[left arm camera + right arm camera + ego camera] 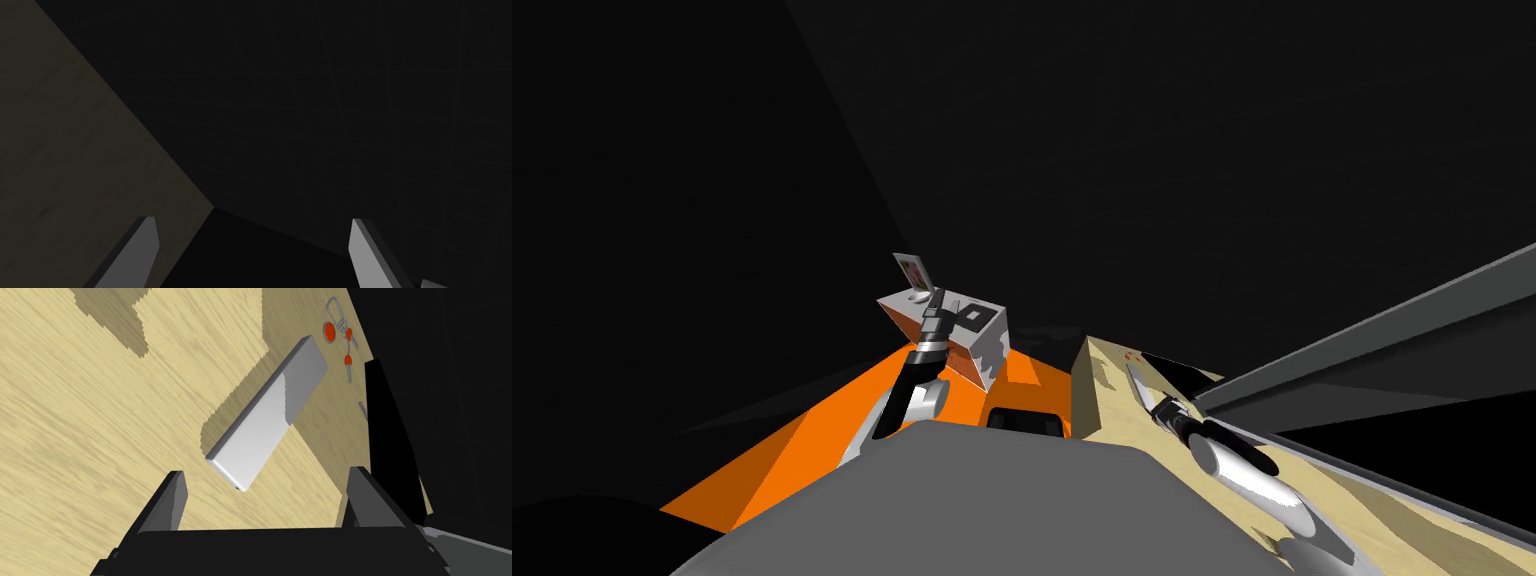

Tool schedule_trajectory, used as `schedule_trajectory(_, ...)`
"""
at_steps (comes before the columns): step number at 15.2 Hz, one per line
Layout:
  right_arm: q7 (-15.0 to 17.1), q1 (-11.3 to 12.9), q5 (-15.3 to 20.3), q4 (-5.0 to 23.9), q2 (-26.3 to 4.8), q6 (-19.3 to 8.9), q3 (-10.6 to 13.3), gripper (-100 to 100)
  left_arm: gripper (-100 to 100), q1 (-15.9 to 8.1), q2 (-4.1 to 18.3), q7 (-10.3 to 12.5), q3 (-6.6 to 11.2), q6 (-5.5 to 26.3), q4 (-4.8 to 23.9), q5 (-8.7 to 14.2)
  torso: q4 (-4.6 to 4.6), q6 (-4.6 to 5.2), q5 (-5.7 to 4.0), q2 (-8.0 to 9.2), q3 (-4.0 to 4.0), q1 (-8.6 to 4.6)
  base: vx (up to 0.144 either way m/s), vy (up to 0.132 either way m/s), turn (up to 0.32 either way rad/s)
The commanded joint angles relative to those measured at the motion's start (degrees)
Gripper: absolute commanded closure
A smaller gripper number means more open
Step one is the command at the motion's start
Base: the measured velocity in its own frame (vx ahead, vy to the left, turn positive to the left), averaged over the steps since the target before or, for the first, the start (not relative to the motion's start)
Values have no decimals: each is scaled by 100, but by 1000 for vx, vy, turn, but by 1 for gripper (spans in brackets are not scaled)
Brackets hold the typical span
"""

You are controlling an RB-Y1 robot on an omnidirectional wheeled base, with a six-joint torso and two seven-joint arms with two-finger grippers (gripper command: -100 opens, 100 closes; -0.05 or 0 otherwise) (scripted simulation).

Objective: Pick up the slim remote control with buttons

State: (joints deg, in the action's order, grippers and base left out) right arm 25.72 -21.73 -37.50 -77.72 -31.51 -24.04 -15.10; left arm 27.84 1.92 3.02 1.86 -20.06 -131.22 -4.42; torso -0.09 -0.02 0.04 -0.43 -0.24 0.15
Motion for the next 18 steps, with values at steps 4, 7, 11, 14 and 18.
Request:
schedule_trajectory(4, 259, 79, -246, 610, -150, -472, -163, -100, 0, 0, 0, 0, 0, 0, 0, 0, 0, 0, 0, 0, 0, 0, 117, 30, 43)
schedule_trajectory(7, 396, 126, -411, 980, -255, -725, -248, -100, 0, 0, 0, 0, 0, 0, 0, 0, 0, 1, -1, 4, 2, -9, 107, 6, 39)
schedule_trajectory(11, 660, 214, -729, 1537, -453, -1102, -411, -100, 0, 0, 0, 0, 0, 0, 0, 0, -2, 0, -2, -6, -4, -7, 128, 11, 44)
schedule_trajectory(14, 786, 254, -881, 1844, -545, -1423, -489, -100, 0, 0, 0, 0, 1, 0, 0, 0, -4, 0, -2, -11, -8, -8, 140, 3, 34)
schedule_trajectory(18, 1024, 327, -1166, 2396, -716, -1814, -635, -100, 0, 0, 1, 0, 1, 0, 0, 0, -4, 0, -4, -14, -9, -16, 151, -15, 48)
